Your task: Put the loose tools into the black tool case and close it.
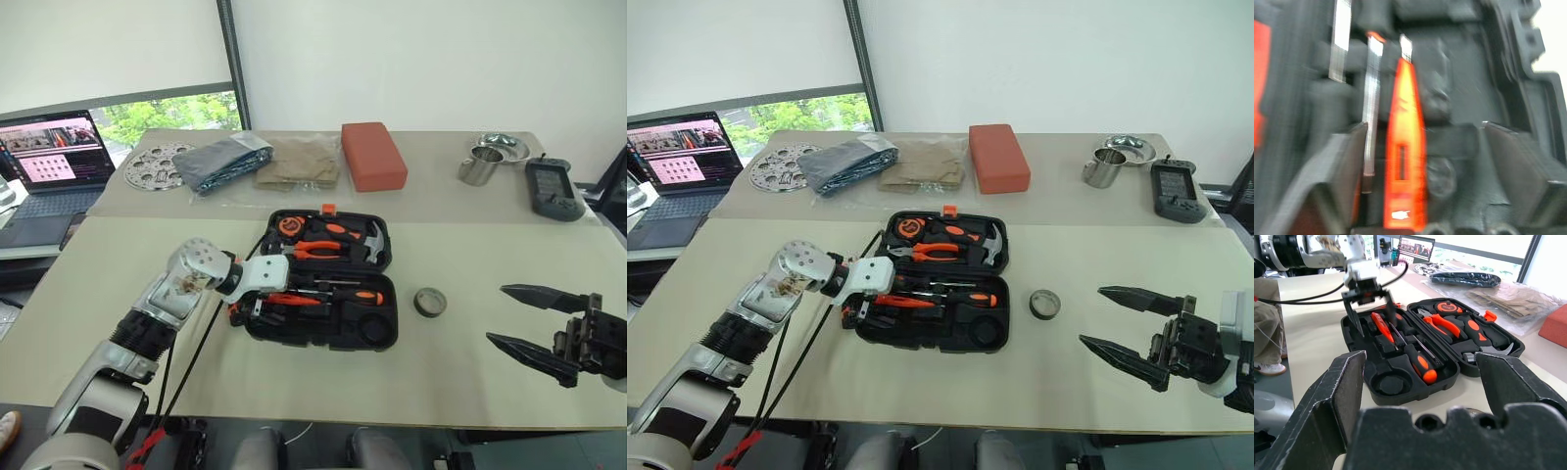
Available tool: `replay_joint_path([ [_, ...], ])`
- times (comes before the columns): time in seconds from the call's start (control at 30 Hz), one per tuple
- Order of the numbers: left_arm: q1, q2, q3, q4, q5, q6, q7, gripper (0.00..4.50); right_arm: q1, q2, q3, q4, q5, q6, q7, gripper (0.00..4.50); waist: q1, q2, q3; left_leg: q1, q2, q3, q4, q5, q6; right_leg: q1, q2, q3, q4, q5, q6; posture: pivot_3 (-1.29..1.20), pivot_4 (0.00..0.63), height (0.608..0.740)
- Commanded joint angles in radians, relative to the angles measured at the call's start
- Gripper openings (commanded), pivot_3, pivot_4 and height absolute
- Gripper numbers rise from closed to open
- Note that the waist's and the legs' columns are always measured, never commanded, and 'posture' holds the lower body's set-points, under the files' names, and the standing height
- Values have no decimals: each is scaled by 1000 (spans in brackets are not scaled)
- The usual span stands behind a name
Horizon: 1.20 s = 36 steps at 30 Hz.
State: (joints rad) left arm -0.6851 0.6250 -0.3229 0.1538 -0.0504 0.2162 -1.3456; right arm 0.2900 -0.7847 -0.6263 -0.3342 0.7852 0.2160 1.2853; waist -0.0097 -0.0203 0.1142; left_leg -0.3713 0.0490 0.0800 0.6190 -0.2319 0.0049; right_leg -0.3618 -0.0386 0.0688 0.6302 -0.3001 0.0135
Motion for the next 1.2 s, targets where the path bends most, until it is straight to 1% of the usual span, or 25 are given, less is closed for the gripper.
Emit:
replay_joint_path([
  [0.03,-77,20,100,-71,-73,53,17,4459,-13,-9,-26,-20,0,-21,-4,4125,0,0,0,0,0,0,0,0,0,0,0,0,0,0,0,0,150,740],
  [0.17,-103,2,157,-79,-152,129,28,4459,-23,-9,-17,-17,-3,-22,-6,4125,-3,1,-1,0,-1,0,0,0,0,0,0,0,-1,0,0,0,150,740],
  [0.23,-91,-24,172,-62,-171,143,58,3940,-28,-9,-13,-17,-5,-22,-8,4125,-3,2,-1,0,-1,0,0,0,0,0,0,1,0,0,0,0,150,740],
  [0.27,-76,-35,176,-55,-179,142,65,3809,-30,-7,-12,-18,-6,-22,-9,4125,-2,2,-1,0,-1,0,0,0,0,0,0,1,0,0,0,0,150,740],
  [0.33,-35,-74,193,-36,-198,133,104,2994,-32,-5,-12,-21,-8,-22,-11,4125,-3,2,-1,0,-1,-1,0,0,0,0,0,0,0,0,0,0,150,740],
  [0.4,21,-101,205,-16,-210,87,118,2234,-31,-2,-13,-23,-10,-22,-12,4125,-3,3,-1,0,-1,0,1,0,0,0,0,1,0,0,0,0,150,740],
  [0.53,118,-121,214,30,-212,4,124,647,-19,5,-18,-32,-10,-23,-15,4125,-4,3,-1,1,0,-1,1,0,0,0,1,1,0,0,0,0,150,740],
  [0.6,141,-116,206,67,-193,-39,121,7,-17,6,-18,-35,-10,-23,-19,4125,-2,3,-1,1,0,-2,1,0,0,0,1,1,0,0,0,0,150,740],
  [0.77,145,-112,182,151,-163,-121,106,7,-18,7,-15,-40,-9,-24,-25,4125,1,3,-1,0,0,-2,3,0,0,1,0,1,0,0,0,0,150,740],
  [1.03,166,-95,147,169,-140,-167,49,7,-17,1,-20,-42,-6,-19,-25,4125,-1,3,-1,0,-1,-2,3,0,0,1,0,0,0,0,0,0,150,740],
  [1.2,162,-85,114,227,-76,-251,53,7,-13,1,-22,-42,-5,-19,-24,4125,-2,3,-1,0,0,-2,3,0,0,1,1,1,0,0,0,0,150,740],
])
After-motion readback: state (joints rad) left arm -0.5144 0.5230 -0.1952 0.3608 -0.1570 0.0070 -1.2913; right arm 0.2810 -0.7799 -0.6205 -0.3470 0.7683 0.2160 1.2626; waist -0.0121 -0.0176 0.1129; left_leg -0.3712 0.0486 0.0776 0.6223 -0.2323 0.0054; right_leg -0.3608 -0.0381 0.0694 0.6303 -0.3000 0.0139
